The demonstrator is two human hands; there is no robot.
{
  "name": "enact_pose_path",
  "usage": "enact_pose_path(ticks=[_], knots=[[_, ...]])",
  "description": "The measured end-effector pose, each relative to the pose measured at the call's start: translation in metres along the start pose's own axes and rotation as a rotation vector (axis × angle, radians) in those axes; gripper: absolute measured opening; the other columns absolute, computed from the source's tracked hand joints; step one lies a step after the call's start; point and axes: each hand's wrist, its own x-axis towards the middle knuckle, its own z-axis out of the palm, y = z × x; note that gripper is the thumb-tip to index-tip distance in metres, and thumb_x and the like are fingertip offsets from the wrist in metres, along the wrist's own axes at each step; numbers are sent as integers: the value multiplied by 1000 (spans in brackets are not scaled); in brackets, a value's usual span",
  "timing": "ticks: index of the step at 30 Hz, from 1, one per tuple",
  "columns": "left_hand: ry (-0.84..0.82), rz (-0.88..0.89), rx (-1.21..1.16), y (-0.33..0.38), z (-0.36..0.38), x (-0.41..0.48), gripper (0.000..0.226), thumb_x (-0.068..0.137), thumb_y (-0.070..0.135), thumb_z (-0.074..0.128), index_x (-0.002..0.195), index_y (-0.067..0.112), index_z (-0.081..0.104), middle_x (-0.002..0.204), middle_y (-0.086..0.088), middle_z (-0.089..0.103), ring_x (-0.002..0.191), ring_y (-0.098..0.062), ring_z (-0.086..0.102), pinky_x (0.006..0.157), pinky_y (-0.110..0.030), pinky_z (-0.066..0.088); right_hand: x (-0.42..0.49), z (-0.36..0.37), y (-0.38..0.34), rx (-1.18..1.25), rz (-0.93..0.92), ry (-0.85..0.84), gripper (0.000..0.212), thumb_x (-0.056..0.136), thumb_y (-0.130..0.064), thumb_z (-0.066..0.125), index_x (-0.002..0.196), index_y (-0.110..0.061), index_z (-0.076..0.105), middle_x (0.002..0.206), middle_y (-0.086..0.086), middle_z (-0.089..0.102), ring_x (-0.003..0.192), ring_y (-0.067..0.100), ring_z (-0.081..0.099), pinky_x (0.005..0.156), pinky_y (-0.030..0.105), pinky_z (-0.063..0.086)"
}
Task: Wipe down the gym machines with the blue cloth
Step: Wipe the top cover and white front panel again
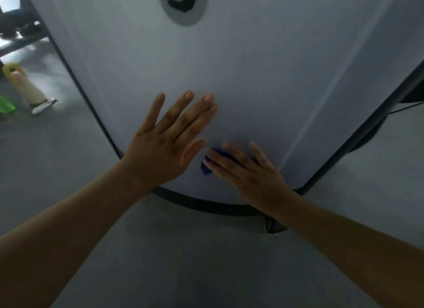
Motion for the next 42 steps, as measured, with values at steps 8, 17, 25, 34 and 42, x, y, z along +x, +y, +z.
enact_pose_path(ticks=[8, 17, 25, 34, 42], knots=[[-14, 80, -15, 50, -1, 60, 74, 115, 45, 52, 175, 15, 20, 183, -4, 11, 170, -31, 5, 134, -62, 11, -18, 0, -13, 244, 766, 190, 67, 115, -37, 54, 172, -36, 18, 182, -7, -8, 168, 31, -5, 125, 80, 8], [32, 152, 94, 100, 12, 82, 75, 113, 51, 53, 174, 16, 26, 181, -4, 23, 167, -32, 15, 134, -60, 9, -8, 0, -31, 699, 1370, 358, 59, 118, -44, 20, 172, -43, -6, 182, -5, -14, 168, 31, -12, 129, 67, -16], [-30, 312, 130, 140, 20, 101, 72, 114, 51, 48, 174, 17, 26, 181, -2, 23, 166, -30, 22, 132, -58, 13, -48, 43, -56, 846, 1872, 442, 62, 118, -39, 22, 164, -60, -14, 178, -20, -19, 167, 10, -12, 131, 66, -8], [-176, 483, 150, 190, 33, 129, 72, 118, 43, 32, 175, 10, 2, 184, -10, -5, 170, -31, 2, 135, -57, -4, -51, 16, 3, 873, 1651, 577, 57, 119, -31, 25, 173, -34, 7, 181, -19, -7, 167, 11, -12, 134, 47, -12], [-246, 533, 220, 219, 40, 151, 74, 118, 43, 23, 173, 7, -10, 182, -13, -18, 169, -31, -12, 132, -61, -15, -71, 17, 25, 1030, 1879, 688, 48, 120, -39, 19, 165, -54, 10, 178, -29, 0, 164, -2, -10, 136, 46, -6]])
